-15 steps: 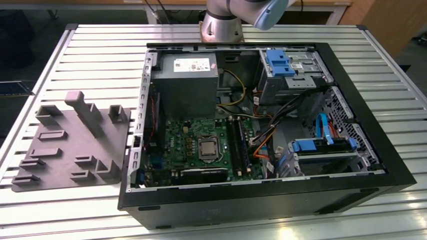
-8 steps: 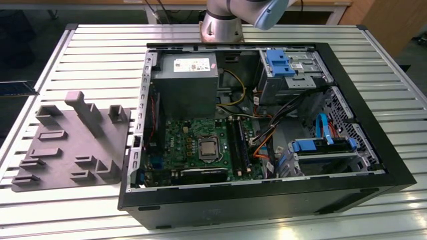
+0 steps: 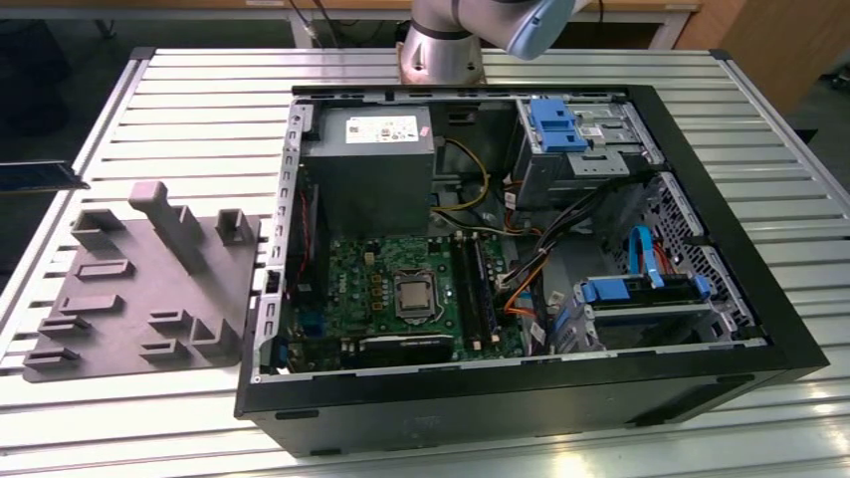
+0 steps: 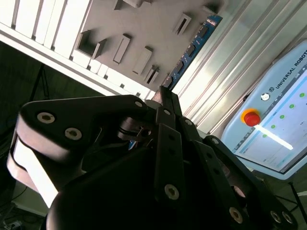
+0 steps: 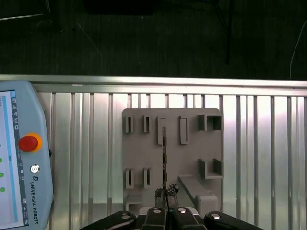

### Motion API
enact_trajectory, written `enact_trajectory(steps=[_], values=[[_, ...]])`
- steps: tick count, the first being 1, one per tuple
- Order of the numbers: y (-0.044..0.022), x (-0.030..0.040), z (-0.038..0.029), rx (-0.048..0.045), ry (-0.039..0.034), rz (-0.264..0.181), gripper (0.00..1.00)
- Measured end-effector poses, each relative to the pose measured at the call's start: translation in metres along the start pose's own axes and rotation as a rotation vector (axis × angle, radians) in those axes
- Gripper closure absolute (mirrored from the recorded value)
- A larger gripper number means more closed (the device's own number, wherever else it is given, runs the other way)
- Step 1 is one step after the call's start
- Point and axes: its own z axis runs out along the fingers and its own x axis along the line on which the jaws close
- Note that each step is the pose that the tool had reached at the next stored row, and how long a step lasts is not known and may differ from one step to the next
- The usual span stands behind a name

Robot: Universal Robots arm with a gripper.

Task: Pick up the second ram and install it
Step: 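Pick up the second ram and move it above second insertion slot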

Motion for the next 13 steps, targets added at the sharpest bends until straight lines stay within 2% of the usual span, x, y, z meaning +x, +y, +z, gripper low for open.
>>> enact_trajectory(steps=[13], values=[[-0.0096, -0.0001, -0.0001, 0.0001, -0.0003, 0.0, 0.89]])
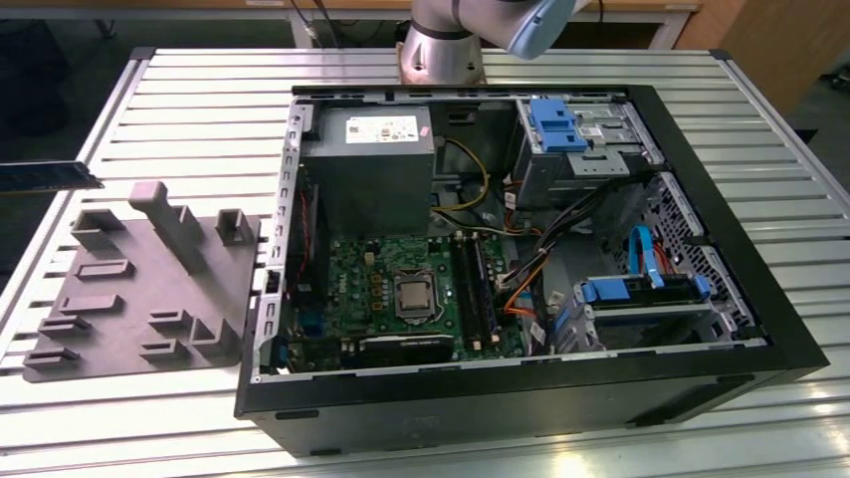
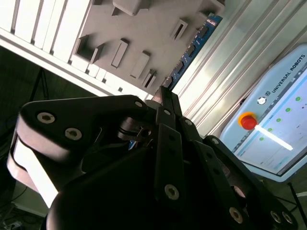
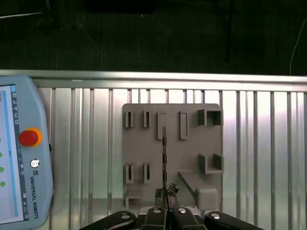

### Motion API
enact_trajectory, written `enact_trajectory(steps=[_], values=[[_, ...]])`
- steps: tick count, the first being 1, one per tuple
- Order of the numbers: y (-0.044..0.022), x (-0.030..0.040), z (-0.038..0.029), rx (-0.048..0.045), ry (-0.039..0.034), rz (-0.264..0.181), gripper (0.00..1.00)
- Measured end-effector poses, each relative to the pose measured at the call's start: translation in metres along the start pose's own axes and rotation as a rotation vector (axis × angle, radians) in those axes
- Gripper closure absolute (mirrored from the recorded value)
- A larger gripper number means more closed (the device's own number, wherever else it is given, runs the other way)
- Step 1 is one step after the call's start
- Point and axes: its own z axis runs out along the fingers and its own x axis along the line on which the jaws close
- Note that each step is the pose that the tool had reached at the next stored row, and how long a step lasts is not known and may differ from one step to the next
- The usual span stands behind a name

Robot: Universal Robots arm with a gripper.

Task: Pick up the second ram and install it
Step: 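Pick up the second ram and move it above second insertion slot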

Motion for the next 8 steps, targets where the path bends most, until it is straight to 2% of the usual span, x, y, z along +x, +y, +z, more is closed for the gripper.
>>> enact_trajectory(steps=[8], values=[[-0.0055, 0.0, -0.0001, -0.0001, 0.0001, 0.0, 0.89]])
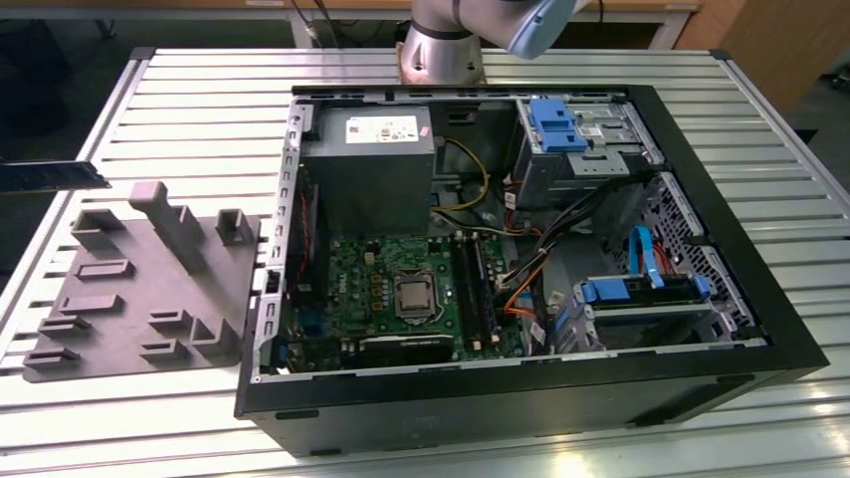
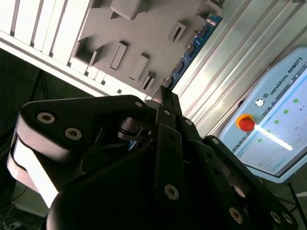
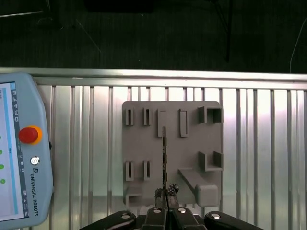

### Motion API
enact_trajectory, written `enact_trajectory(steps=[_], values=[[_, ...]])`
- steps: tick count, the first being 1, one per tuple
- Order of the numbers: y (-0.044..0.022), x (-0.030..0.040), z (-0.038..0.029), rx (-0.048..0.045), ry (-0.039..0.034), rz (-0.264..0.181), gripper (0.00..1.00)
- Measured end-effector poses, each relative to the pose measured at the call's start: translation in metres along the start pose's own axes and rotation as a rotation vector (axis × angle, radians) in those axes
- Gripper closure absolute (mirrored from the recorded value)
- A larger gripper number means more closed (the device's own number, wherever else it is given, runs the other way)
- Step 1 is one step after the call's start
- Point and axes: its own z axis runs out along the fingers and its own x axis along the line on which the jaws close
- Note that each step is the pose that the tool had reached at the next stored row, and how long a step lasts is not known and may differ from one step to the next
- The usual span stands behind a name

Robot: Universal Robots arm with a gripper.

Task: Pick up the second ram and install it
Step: 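Pick up the second ram and move it above second insertion slot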

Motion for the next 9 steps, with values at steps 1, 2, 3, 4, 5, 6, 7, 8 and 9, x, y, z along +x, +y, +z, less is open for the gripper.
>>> enact_trajectory(steps=[1, 2, 3, 4, 5, 6, 7, 8, 9], values=[[-0.0009, 0.0, 0.0, 0.0, 0.0, 0.0, 0.89], [-0.0019, 0.0, 0.0, 0.0001, 0.0, 0.0, 0.89], [-0.0028, 0.0, 0.0, 0.0, 0.0, 0.0, 0.89], [-0.0038, 0.0, -0.0001, 0.0, 0.0, 0.0, 0.89], [-0.0048, -0.0001, -0.0001, 0.0, 0.0, 0.0, 0.89], [-0.0058, 0.0, -0.0001, 0.0, 0.0, 0.0, 0.89], [-0.0067, 0.0, -0.0001, 0.0, 0.0, 0.0, 0.89], [-0.0076, 0.0, -0.0001, 0.0001, 0.0, 0.0, 0.89], [-0.0084, -0.0001, -0.0002, 0.0, 0.0, 0.0, 0.89]])
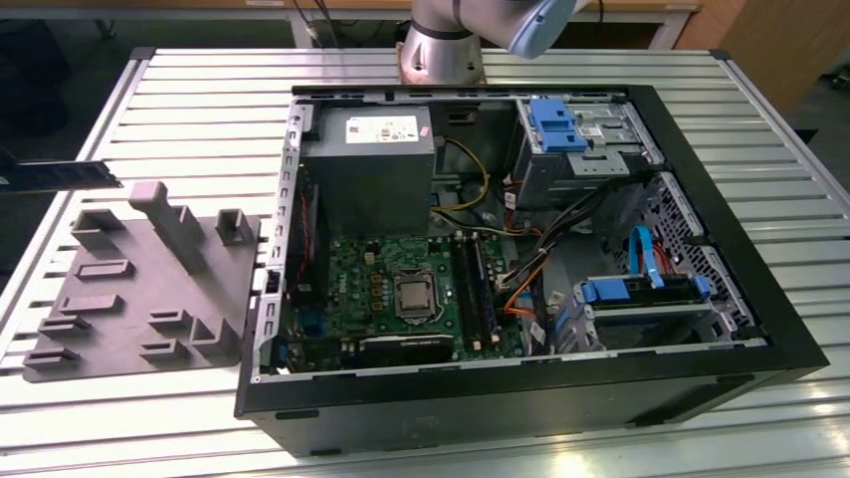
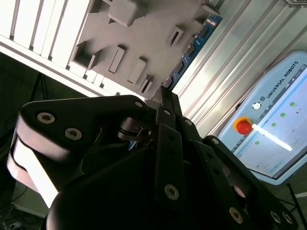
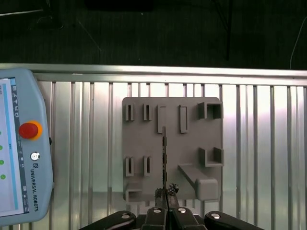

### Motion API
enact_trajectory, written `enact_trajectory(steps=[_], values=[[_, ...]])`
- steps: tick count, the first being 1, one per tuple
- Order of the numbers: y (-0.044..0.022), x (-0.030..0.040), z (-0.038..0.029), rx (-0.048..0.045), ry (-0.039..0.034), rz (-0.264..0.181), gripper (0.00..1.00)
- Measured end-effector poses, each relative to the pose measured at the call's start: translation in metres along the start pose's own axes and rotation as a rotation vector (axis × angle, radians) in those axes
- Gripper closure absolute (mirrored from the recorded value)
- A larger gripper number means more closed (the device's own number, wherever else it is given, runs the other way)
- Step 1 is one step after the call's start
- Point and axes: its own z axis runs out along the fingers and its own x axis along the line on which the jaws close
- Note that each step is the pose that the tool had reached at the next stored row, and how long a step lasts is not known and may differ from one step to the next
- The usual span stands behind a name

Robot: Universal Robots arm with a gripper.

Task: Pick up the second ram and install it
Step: 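Pick up the second ram and move it above second insertion slot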

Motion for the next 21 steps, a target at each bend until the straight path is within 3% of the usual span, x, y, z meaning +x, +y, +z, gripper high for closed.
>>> enact_trajectory(steps=[21], values=[[-0.0133, -0.0001, -0.0002, 0.0, -0.0002, 0.0, 0.89]])
